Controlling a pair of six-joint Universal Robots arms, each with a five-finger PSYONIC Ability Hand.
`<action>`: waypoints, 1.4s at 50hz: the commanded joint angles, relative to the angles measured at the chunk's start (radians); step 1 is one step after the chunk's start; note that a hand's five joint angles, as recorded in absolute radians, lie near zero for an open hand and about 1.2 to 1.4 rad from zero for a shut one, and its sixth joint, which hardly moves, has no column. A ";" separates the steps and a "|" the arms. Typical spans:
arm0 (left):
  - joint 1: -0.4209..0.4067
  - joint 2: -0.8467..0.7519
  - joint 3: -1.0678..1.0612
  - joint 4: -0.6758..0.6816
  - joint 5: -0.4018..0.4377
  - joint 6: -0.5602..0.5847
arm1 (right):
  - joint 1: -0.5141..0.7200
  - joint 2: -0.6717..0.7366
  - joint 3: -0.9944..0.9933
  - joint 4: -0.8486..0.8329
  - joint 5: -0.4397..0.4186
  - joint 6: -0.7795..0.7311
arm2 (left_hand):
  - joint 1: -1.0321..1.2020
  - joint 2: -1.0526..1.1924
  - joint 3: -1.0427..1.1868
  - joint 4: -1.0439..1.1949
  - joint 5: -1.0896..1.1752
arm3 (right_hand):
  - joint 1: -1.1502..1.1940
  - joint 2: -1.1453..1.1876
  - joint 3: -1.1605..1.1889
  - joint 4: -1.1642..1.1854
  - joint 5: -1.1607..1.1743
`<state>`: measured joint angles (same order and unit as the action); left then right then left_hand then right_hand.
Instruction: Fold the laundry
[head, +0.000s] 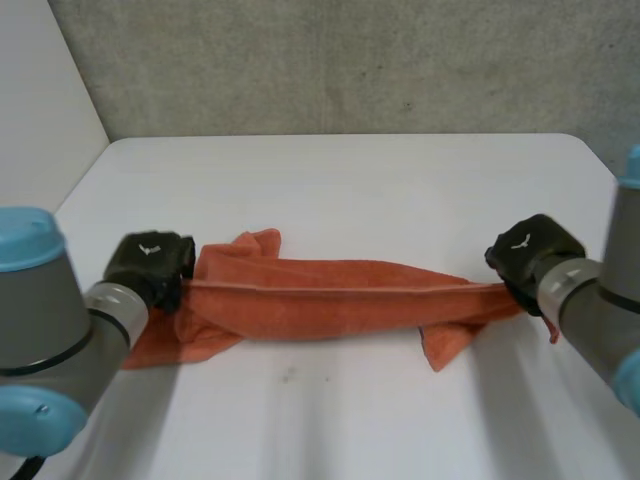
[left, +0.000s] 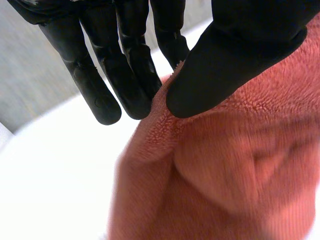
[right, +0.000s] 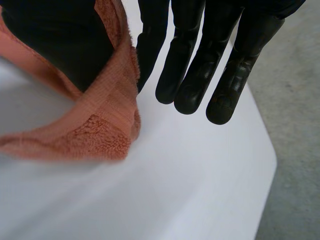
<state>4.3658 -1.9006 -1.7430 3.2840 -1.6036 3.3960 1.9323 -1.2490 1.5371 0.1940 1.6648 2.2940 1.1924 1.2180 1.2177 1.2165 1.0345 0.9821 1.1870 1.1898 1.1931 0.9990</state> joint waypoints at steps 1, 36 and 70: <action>0.000 -0.170 0.204 -0.006 0.001 0.009 | 0.007 0.154 -0.166 -0.123 0.012 0.005 | 0.204 0.178 0.179 0.180 0.187 | 0.414 0.209 0.206 0.203 0.223; 0.044 0.021 -0.007 0.681 0.001 0.095 | -0.009 0.026 -0.092 -0.619 -0.037 0.096 | 0.204 0.178 0.179 0.180 0.187 | 0.414 0.209 0.206 0.203 0.223; 0.023 -0.058 -0.207 0.447 -0.068 0.163 | -0.358 0.060 0.281 -0.360 -0.345 0.541 | 0.204 0.178 0.179 0.180 0.187 | -0.064 -0.268 -0.271 -0.275 -0.255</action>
<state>4.3933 -1.9580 -1.9497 3.7272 -1.6716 3.5588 1.6353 -1.1888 1.8061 -0.2133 1.4178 2.7963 1.2050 1.2184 1.2178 1.2169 1.0407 0.7159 0.8174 0.8142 0.8134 0.6545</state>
